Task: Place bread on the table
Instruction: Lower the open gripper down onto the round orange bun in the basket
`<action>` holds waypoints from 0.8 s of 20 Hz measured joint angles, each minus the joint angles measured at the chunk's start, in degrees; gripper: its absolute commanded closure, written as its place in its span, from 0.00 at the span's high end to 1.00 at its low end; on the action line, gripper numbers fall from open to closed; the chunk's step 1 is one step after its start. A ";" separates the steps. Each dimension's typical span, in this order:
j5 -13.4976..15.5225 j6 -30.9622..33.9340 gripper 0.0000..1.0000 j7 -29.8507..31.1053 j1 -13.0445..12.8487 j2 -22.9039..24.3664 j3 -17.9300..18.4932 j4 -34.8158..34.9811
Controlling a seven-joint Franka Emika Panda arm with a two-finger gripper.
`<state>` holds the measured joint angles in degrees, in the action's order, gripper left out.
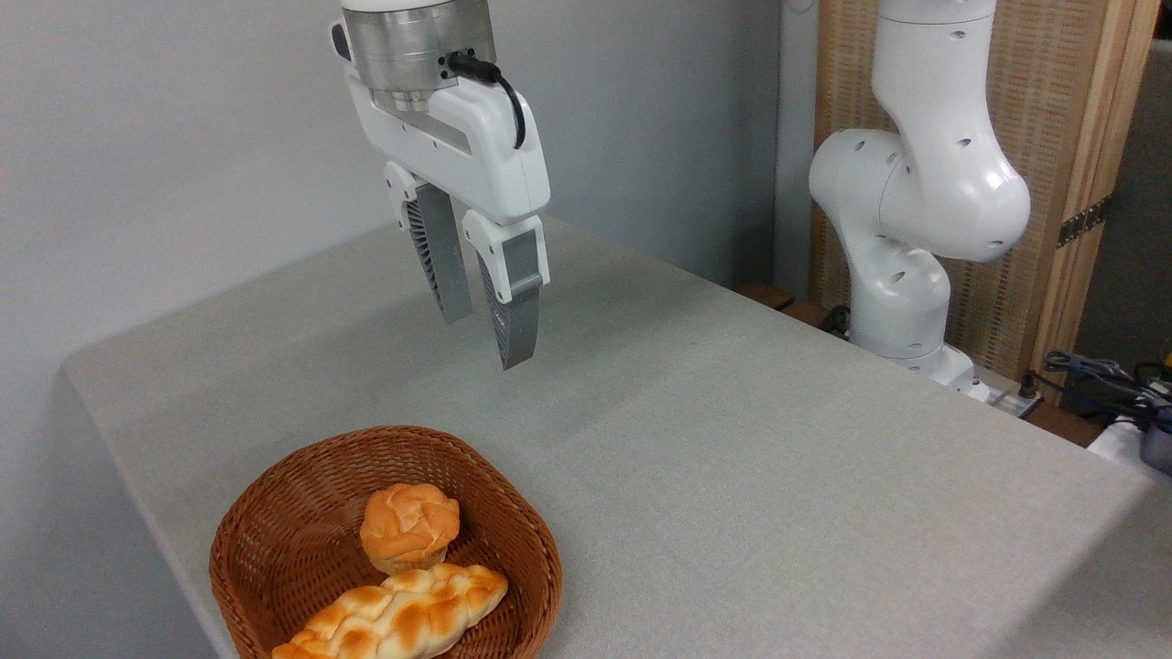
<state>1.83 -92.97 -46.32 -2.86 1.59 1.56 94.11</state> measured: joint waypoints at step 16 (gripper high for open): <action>0.42 -15.99 1.00 -0.44 -0.09 -3.79 -0.23 4.46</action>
<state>2.25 -108.96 -46.76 -2.96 -2.20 1.33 98.57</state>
